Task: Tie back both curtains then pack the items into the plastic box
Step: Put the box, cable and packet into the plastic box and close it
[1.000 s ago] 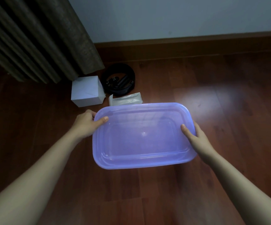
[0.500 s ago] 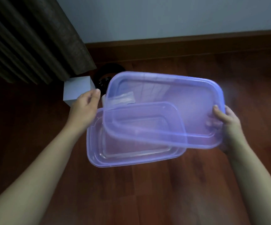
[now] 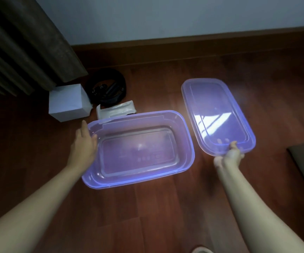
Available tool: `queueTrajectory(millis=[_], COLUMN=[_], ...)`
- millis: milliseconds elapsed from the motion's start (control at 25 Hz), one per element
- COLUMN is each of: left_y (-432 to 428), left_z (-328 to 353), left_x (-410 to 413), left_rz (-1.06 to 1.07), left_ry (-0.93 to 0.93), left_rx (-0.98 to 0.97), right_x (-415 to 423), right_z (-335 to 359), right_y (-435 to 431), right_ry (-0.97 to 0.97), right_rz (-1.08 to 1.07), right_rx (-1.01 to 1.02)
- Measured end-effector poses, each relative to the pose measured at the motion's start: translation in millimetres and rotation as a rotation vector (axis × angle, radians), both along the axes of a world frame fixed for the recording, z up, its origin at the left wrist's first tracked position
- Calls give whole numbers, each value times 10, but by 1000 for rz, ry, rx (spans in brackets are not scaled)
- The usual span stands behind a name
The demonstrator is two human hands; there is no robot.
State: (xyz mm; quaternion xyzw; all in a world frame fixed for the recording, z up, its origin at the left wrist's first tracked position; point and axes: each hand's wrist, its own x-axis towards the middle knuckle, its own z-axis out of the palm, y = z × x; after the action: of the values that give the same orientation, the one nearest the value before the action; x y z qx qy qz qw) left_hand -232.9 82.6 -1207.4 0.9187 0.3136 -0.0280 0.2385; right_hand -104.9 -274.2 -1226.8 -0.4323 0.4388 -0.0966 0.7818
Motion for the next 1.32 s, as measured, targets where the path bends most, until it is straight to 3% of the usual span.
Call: queueTrajectory(millis=[160, 320, 400, 440, 520, 600, 680, 760, 840, 960, 1320], left_y=[6, -5, -3, -5, -11, -6, -4, -30, -33, 10, 108], left_z=[-19, -6, -2, 1, 13, 19, 23, 32, 40, 60, 245], left_x=[-9, -10, -16, -19, -20, -32, -39, -31, -35, -24, 42], left_rz=[2, 11, 18, 20, 13, 0, 1, 13, 5, -20, -134], left_ry=[-1, -10, -12, -14, -16, -18, -23, -28, -19, 28, 345], left_rx=[-21, -39, -39, -40, -40, -14, 6, -3, -29, -87, -199], right_x=[-59, -69, -81, -91, -104, -106, -56, 6, -17, -26, -56], right_z=[-147, -203, -137, -101, -42, 67, 182, 175, 88, 38, 190], right_y=[34, -5, 37, 89, 250, 475, 677, 742, 763, 802, 835], right_ry=[123, 562, 653, 603, 250, -155, -297, -175, -29, 40, 100], right_rz=[32, 189, 247, 239, 236, 490, 895, 1260, 1429, 1393, 1440], right_rx=[-106, -434, -568, -653, -872, -986, -1012, -1187, -1424, -1520, -1460])
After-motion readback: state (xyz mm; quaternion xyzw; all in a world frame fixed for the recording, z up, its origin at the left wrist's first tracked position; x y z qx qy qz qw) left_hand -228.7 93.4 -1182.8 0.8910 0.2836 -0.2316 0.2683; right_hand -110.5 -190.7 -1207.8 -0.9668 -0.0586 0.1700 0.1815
